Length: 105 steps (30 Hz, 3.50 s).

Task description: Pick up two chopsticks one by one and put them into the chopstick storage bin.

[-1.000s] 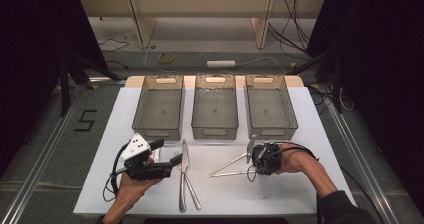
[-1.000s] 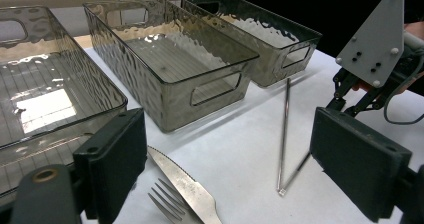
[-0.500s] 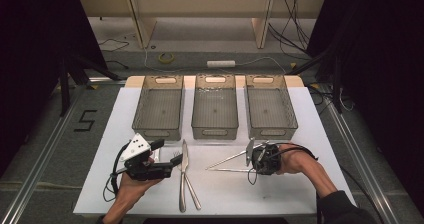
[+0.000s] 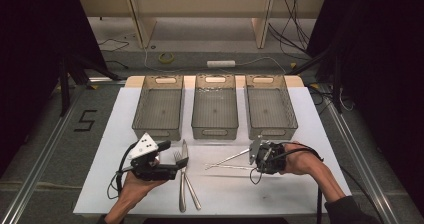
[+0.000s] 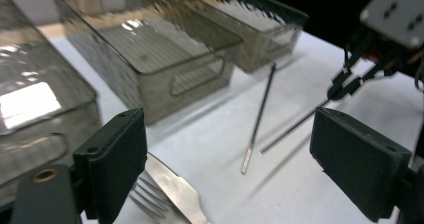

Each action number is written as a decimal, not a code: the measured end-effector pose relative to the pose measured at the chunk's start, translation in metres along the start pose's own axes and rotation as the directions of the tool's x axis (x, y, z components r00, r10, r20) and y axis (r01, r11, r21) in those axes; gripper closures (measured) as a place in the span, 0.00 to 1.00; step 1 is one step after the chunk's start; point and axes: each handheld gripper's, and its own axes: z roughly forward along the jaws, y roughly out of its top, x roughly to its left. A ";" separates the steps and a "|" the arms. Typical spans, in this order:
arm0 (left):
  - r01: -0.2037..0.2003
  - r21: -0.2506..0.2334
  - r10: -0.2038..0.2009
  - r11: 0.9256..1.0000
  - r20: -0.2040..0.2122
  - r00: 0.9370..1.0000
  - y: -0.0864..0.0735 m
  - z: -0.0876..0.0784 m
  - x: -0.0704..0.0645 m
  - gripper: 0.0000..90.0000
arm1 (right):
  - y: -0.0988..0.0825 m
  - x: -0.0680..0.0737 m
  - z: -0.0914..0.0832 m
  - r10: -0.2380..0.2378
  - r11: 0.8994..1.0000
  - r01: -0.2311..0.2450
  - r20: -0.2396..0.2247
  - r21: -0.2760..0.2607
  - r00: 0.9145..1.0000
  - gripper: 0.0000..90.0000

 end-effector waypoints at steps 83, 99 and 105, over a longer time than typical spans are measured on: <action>-0.424 0.318 0.355 0.848 0.253 0.900 0.019 0.061 -0.036 0.95 | 0.025 0.015 -0.040 0.168 0.888 -0.082 0.152 -0.453 0.974 0.45; -0.187 0.255 0.183 0.949 0.040 0.982 0.035 0.041 0.003 0.95 | -0.026 0.034 -0.025 0.535 0.564 -0.384 -0.030 -0.731 0.844 0.32; -0.133 0.210 0.147 0.969 -0.052 0.988 0.043 0.032 0.020 0.95 | -0.038 0.039 -0.016 0.578 0.487 -0.429 -0.087 -0.761 0.811 0.31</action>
